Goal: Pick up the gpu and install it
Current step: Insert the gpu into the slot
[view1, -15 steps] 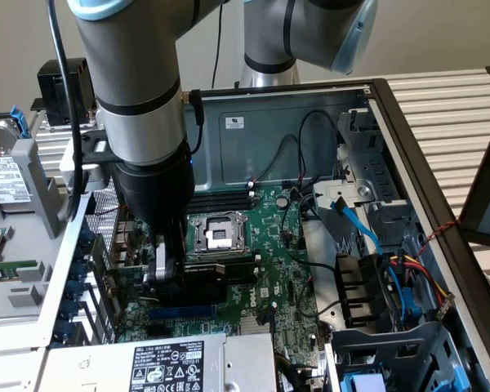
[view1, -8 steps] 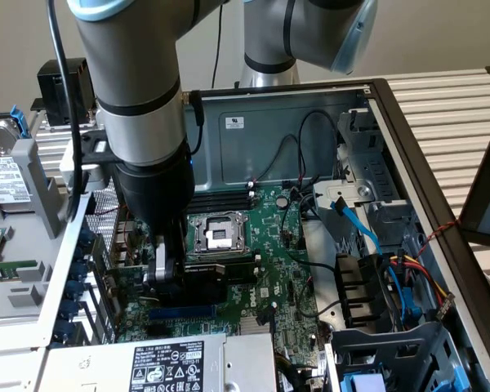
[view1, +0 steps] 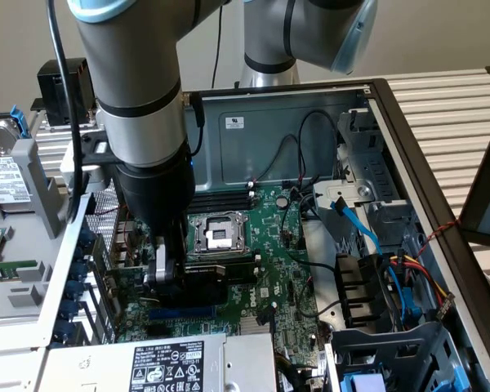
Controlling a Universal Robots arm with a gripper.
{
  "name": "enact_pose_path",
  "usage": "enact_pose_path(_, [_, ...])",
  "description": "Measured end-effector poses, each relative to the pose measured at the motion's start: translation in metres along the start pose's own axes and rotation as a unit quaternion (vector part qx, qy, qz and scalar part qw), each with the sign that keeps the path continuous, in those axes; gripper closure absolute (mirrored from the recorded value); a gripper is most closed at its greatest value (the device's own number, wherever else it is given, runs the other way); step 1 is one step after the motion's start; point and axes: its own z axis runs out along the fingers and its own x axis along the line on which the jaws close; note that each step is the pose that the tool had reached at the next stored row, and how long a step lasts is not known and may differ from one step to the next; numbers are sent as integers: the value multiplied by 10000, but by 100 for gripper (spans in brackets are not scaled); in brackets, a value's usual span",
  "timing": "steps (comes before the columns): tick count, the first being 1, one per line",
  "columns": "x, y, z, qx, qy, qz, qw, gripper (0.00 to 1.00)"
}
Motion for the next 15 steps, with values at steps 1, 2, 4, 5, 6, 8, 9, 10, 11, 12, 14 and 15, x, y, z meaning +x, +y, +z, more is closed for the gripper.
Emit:
enact_pose_path(1, [-5,0,2,1,0,0,10000,73])
enact_pose_path(2, [-19,1,3,1,-1,0,10000,73])
enact_pose_path(4, [-21,1,3,1,-1,0,10000,73])
enact_pose_path(5, [-21,1,3,1,-1,0,10000,73])
enact_pose_path(6, [-21,1,3,0,0,0,10000,73])
enact_pose_path(8, [-21,2,9,0,0,1,10000,73])
enact_pose_path(9, [-21,2,15,0,0,1,10000,73])
enact_pose_path(10, [-21,2,20,1,-1,1,10000,73])
enact_pose_path(11, [-21,2,20,0,0,1,10000,73])
enact_pose_path(12, [-20,2,20,0,1,1,10000,73])
enact_pose_path(14, [-20,2,24,0,0,0,10000,73])
enact_pose_path(15, [-20,2,26,0,0,0,10000,73])
